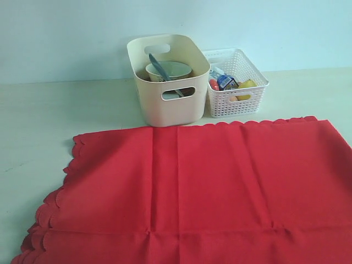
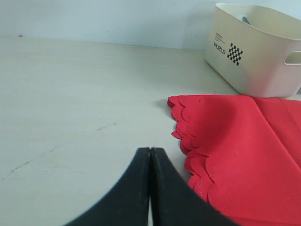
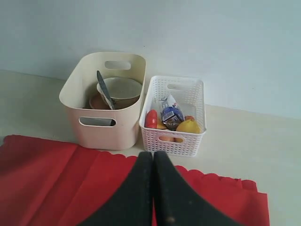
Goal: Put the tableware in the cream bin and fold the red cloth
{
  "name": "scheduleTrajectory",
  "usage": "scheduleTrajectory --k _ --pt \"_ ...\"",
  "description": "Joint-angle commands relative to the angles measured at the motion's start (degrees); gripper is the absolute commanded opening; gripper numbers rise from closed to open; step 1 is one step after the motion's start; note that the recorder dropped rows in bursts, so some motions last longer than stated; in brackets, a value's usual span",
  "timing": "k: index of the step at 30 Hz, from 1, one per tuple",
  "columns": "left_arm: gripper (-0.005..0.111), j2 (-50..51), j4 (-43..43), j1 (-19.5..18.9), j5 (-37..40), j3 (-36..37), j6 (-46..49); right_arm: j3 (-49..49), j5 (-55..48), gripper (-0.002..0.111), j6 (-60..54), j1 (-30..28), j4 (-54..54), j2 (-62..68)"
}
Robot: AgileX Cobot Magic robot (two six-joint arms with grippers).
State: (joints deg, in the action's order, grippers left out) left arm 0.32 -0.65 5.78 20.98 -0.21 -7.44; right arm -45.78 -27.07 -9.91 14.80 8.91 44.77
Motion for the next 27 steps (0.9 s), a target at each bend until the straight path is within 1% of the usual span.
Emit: scheduleTrajectory --k 1,9,11,14,17,21,27 --pt "0.0 -0.3 -0.1 0.0 -0.5 0.2 -0.1 0.3 0.3 0.0 0.0 -0.2 0.6 0.1" --pt "0.0 -0.3 -0.5 0.2 0.1 0.2 -0.1 0.3 0.4 0.0 0.0 -0.2 0.6 0.1" --pt "0.0 -0.3 -0.5 0.2 0.4 -1.0 -0.1 0.3 0.5 0.0 0.0 -0.2 0.6 0.1" --pt "0.0 0.7 -0.5 0.2 0.4 -4.5 -0.1 0.3 1.2 0.0 0.0 -0.2 0.6 0.1" --pt "0.0 3.7 -0.5 0.5 0.4 -8.2 -0.1 0.3 1.5 0.0 0.0 -0.2 0.6 0.1" --pt "0.0 9.6 -0.5 1.1 0.4 -13.4 -0.1 0.3 2.0 0.0 0.0 -0.2 0.6 0.1" --pt "0.0 18.9 -0.5 1.1 0.4 -21.9 -0.1 0.3 2.3 0.0 0.0 -0.2 0.6 0.1"
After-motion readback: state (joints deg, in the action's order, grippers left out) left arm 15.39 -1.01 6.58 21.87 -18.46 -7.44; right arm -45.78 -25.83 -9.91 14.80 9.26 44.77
